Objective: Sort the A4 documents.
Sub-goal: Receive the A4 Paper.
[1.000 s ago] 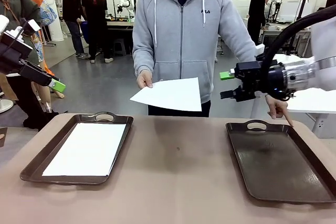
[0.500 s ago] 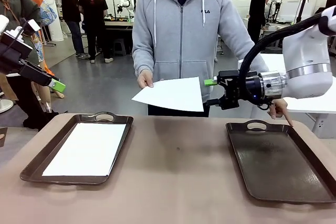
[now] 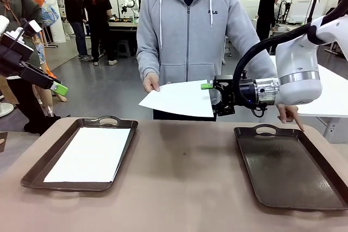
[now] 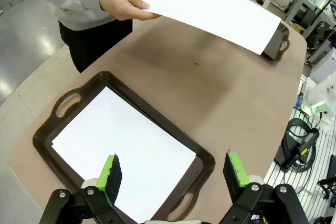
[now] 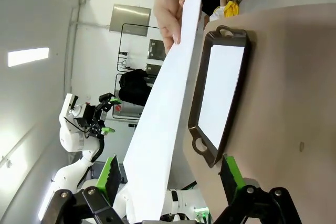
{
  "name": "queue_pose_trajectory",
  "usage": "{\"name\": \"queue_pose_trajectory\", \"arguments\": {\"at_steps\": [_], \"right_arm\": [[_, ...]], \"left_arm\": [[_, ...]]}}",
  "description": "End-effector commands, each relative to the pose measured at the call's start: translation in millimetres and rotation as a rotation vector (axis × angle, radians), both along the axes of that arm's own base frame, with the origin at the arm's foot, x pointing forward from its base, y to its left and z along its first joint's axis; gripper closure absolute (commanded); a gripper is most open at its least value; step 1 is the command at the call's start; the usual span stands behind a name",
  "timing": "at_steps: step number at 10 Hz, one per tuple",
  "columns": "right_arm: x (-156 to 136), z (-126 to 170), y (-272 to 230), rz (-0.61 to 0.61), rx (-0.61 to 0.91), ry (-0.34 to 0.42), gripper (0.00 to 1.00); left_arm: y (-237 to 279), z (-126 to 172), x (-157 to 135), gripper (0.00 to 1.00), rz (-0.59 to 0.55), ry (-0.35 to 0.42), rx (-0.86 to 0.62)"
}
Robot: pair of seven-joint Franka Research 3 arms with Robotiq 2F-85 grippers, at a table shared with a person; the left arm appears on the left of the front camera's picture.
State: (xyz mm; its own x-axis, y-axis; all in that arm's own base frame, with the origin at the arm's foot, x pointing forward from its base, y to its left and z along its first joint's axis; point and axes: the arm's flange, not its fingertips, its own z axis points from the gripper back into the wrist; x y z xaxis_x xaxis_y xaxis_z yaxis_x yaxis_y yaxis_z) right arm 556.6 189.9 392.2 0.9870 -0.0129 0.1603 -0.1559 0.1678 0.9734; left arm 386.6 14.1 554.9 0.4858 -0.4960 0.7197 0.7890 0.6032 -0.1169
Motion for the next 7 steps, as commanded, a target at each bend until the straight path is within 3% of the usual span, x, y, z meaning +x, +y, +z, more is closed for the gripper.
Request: {"name": "queue_pose_trajectory", "arguments": {"at_steps": [1,4,7], "right_arm": [[7.8,2.2,9.0,-0.015,0.04,0.025,0.0],[4.8,-0.6,11.6,0.017,0.067,0.043,0.0],[2.7,-1.0,11.0,0.041,0.05,0.033,0.28]], "left_arm": [[-0.3,-1.0,-0.6,0.0,0.001,-0.004,0.013],[-0.3,-1.0,-0.6,0.0,0.001,-0.004,0.013],[-0.3,-1.0,-0.6,0.0,0.001,-0.004,0.013]]}}
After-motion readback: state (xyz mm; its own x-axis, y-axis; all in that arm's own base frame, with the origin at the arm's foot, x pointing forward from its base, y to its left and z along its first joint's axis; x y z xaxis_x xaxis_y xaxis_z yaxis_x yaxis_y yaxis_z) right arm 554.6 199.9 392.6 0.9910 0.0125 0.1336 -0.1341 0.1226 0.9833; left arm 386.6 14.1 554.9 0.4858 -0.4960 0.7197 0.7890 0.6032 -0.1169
